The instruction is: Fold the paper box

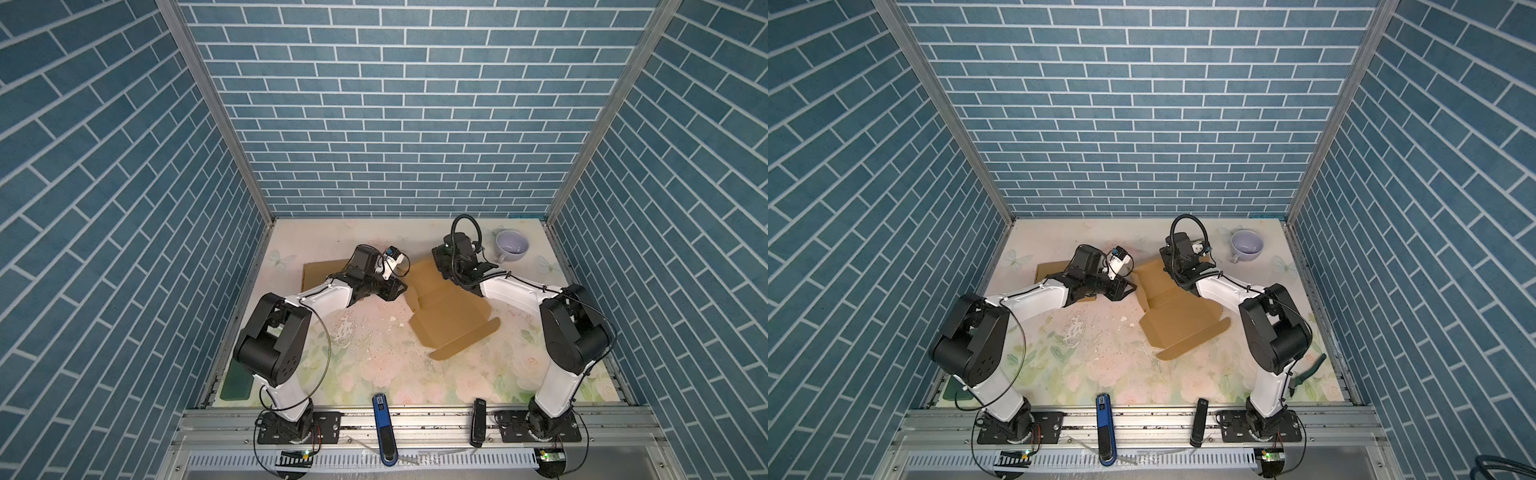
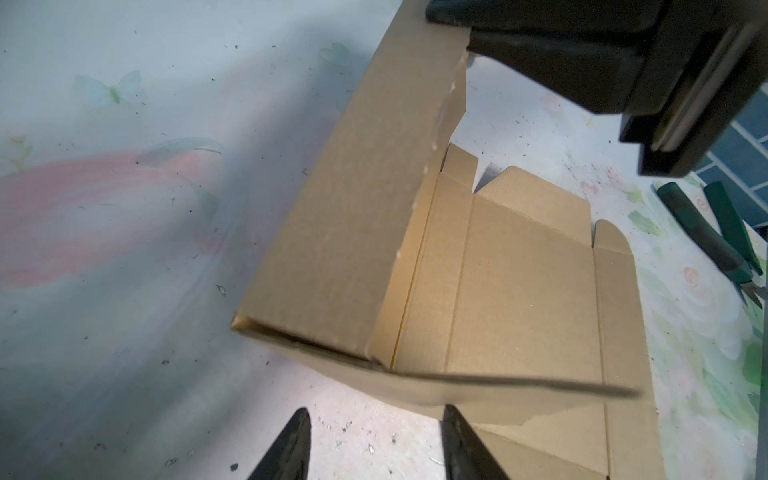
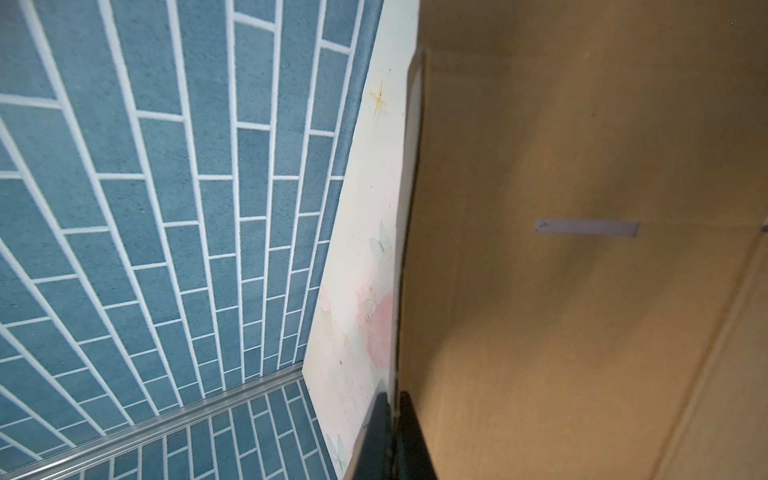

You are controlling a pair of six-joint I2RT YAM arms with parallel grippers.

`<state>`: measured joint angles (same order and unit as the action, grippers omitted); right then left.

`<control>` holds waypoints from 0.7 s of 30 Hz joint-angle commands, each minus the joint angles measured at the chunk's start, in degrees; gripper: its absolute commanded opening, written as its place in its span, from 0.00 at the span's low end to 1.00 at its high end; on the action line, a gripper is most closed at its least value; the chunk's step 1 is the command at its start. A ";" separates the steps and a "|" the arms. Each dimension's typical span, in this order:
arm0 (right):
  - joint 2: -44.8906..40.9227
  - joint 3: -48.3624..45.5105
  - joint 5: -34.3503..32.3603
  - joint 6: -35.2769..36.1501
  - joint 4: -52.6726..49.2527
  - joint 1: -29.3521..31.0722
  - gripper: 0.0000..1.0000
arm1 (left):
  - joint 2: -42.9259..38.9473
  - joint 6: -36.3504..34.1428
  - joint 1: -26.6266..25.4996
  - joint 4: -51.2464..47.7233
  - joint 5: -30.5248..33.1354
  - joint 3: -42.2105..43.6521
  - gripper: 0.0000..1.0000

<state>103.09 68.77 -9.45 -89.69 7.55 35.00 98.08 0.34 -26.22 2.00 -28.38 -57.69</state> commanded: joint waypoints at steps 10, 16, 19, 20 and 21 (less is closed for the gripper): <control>-5.25 -13.81 -0.96 5.96 17.71 1.55 0.00 | -1.17 3.15 -1.56 2.75 3.27 2.65 0.52; -6.93 -20.22 -1.19 7.65 28.49 1.49 0.00 | -2.50 4.29 -2.08 3.17 4.31 3.19 0.53; -6.76 -20.77 -0.05 8.79 31.28 1.47 0.00 | -2.90 4.57 -2.18 3.15 4.48 3.37 0.54; -6.55 -20.83 0.40 9.04 32.25 1.47 0.00 | -3.12 4.52 -2.26 3.16 4.57 3.49 0.54; -6.43 -21.00 0.85 9.33 33.52 1.40 0.00 | -3.20 4.55 -2.30 3.04 4.54 3.63 0.54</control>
<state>97.36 49.39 -10.28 -84.25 35.64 35.75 96.71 4.27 -28.05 3.44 -24.62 -54.87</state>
